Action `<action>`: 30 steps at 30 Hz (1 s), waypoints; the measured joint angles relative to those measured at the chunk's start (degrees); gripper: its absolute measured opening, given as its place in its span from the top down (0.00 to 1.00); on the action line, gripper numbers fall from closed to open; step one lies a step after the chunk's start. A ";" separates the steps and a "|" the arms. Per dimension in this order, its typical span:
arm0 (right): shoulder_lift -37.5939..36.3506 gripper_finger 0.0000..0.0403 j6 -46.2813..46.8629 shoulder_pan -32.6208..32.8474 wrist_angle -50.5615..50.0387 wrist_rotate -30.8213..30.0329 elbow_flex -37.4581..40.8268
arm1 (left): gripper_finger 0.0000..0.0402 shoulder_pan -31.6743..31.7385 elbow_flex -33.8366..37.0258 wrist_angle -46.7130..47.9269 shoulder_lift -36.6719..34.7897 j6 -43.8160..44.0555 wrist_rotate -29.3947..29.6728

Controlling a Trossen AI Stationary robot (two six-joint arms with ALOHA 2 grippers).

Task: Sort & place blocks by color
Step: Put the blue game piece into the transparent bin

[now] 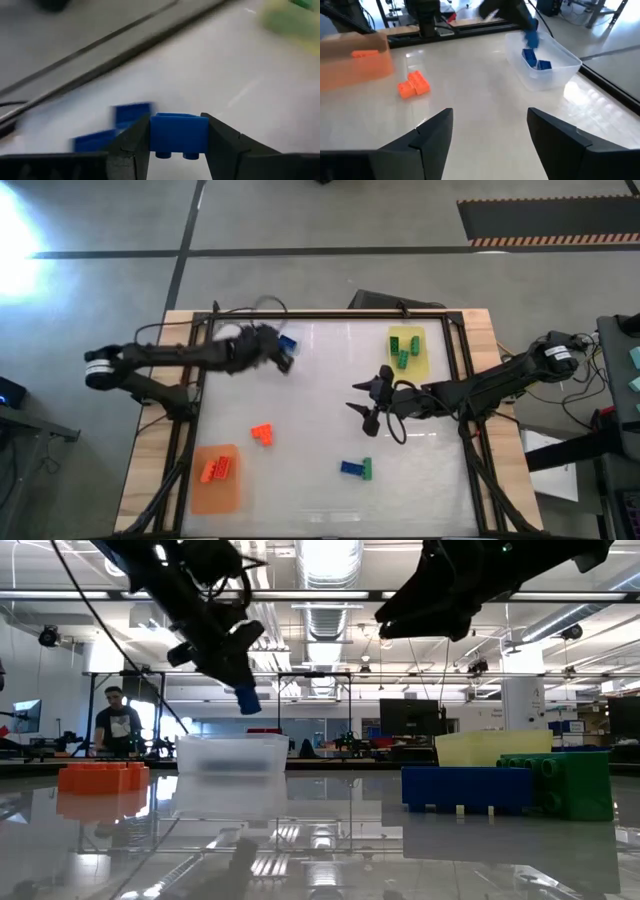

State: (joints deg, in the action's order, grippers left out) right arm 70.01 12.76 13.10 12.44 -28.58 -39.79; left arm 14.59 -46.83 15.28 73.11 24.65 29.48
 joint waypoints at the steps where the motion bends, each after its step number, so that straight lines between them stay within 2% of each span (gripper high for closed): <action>1: -0.03 0.39 0.02 0.00 -0.21 0.02 0.02 | 0.68 2.90 -0.39 1.44 -0.28 0.27 -0.21; 5: 0.45 0.40 0.16 0.00 -0.19 0.02 0.04 | 0.68 13.70 0.11 3.46 0.60 -0.15 -4.44; 7: 0.86 0.40 0.29 0.00 0.16 0.00 0.04 | 0.68 17.23 0.34 3.14 2.01 -0.90 -7.84; 10: 1.24 0.39 0.32 0.00 0.16 0.00 0.04 | 0.67 19.94 0.59 3.25 4.63 -1.03 -8.63; 19: 1.32 0.38 0.32 0.00 0.02 0.00 0.05 | 0.54 20.94 0.59 2.70 7.49 -1.60 -7.96; 27: 1.32 0.38 1.80 0.28 -0.18 0.55 0.04 | 0.52 19.58 0.59 2.75 6.30 -1.61 -8.29; 30: 1.32 0.38 2.99 0.78 -0.21 3.05 0.04 | 0.52 18.67 0.53 3.36 4.56 -2.24 -8.41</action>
State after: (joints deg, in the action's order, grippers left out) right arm 71.33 15.75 13.89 12.23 -25.53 -39.75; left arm 33.26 -46.30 18.63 77.67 22.41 21.06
